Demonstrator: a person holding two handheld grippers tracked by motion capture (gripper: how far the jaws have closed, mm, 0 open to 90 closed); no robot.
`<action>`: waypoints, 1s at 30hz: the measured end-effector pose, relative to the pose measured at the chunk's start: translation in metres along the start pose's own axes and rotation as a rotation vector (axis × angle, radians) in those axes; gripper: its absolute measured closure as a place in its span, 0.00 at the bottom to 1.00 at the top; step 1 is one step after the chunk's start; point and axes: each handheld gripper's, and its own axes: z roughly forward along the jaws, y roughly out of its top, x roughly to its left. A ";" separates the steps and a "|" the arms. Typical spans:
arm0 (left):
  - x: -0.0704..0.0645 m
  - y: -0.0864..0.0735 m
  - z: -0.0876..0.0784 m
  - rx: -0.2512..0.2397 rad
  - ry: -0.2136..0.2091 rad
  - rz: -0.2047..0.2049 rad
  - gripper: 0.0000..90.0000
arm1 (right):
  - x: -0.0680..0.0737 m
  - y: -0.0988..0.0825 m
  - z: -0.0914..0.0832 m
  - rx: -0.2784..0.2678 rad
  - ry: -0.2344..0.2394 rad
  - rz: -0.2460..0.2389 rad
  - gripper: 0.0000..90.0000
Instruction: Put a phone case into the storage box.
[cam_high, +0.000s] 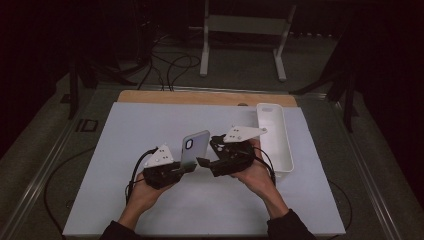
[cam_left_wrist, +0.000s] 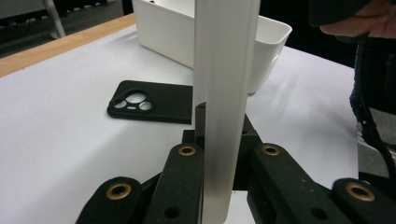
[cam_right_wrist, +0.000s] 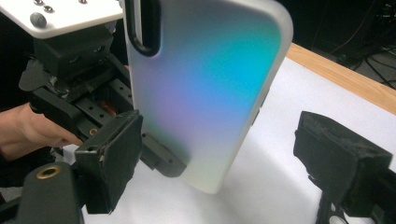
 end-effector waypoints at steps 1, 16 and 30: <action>0.000 0.000 0.000 0.001 0.008 -0.003 0.96 | 0.000 0.000 0.000 -0.002 -0.003 0.004 0.16; 0.000 0.000 0.002 0.000 0.134 -0.041 0.96 | 0.004 0.004 0.002 -0.062 -0.058 0.071 0.12; -0.009 -0.002 0.012 0.016 0.172 -0.029 0.96 | 0.010 0.019 0.014 -0.100 -0.089 0.125 0.15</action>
